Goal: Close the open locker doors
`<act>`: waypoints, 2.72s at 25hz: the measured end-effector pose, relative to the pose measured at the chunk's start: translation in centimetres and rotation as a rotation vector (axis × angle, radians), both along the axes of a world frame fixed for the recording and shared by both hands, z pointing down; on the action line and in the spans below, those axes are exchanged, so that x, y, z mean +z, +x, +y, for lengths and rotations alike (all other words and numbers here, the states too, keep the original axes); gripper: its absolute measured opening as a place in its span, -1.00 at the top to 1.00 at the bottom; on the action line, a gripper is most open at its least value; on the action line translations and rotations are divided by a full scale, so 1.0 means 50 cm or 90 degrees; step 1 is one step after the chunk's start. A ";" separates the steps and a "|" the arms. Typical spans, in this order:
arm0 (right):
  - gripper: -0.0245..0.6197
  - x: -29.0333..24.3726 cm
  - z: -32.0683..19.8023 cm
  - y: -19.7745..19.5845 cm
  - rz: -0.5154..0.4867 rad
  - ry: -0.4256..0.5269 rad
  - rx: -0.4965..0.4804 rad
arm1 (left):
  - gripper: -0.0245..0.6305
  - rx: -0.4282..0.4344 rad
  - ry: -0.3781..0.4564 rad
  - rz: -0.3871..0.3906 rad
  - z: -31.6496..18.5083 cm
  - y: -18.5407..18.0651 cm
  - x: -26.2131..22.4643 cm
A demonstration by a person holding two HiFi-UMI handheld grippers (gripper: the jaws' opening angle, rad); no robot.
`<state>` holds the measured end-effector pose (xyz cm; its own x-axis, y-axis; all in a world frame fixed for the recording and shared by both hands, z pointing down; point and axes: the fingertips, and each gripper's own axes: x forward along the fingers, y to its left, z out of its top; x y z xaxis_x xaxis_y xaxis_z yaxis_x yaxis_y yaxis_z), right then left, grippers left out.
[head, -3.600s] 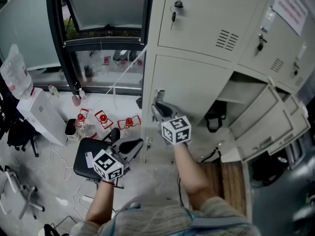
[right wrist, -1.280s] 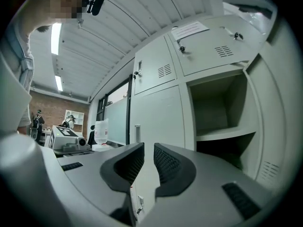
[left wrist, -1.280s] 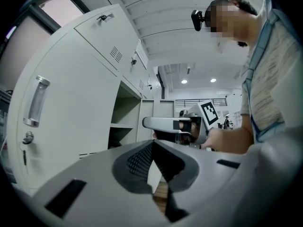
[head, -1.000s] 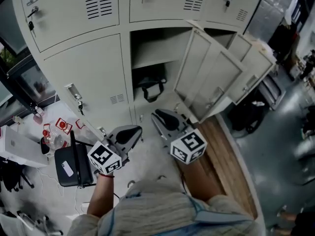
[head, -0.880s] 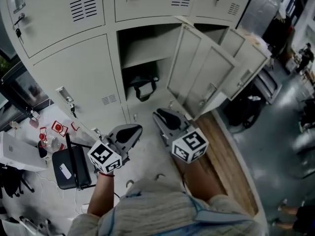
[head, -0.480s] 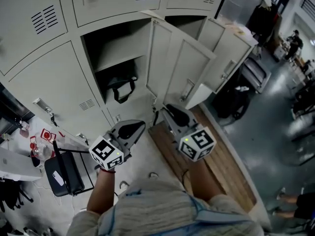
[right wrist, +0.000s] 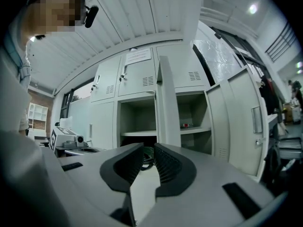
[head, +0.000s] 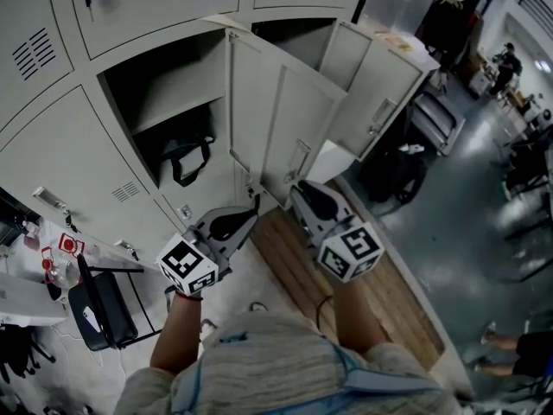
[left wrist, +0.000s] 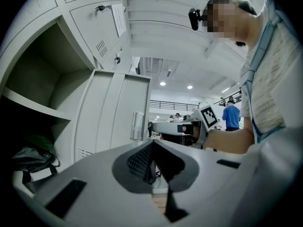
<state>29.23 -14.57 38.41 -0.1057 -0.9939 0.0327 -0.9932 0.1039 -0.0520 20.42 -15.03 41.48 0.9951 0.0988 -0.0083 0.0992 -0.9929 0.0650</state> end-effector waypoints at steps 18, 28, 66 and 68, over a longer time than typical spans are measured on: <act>0.73 0.032 -0.023 0.097 0.061 -0.051 -0.160 | 0.92 -0.015 -0.003 -0.012 -0.009 0.045 0.010; 0.73 0.031 -0.022 0.071 0.041 -0.039 -0.234 | 0.92 -0.023 -0.005 -0.015 -0.005 0.039 0.013; 0.74 0.029 -0.229 -0.363 0.121 -0.009 -0.236 | 0.92 -0.161 -0.011 -0.019 -0.135 -0.284 0.024; 0.74 0.030 -0.254 -0.379 0.123 -0.007 -0.233 | 0.92 -0.168 -0.011 -0.022 -0.144 -0.300 0.024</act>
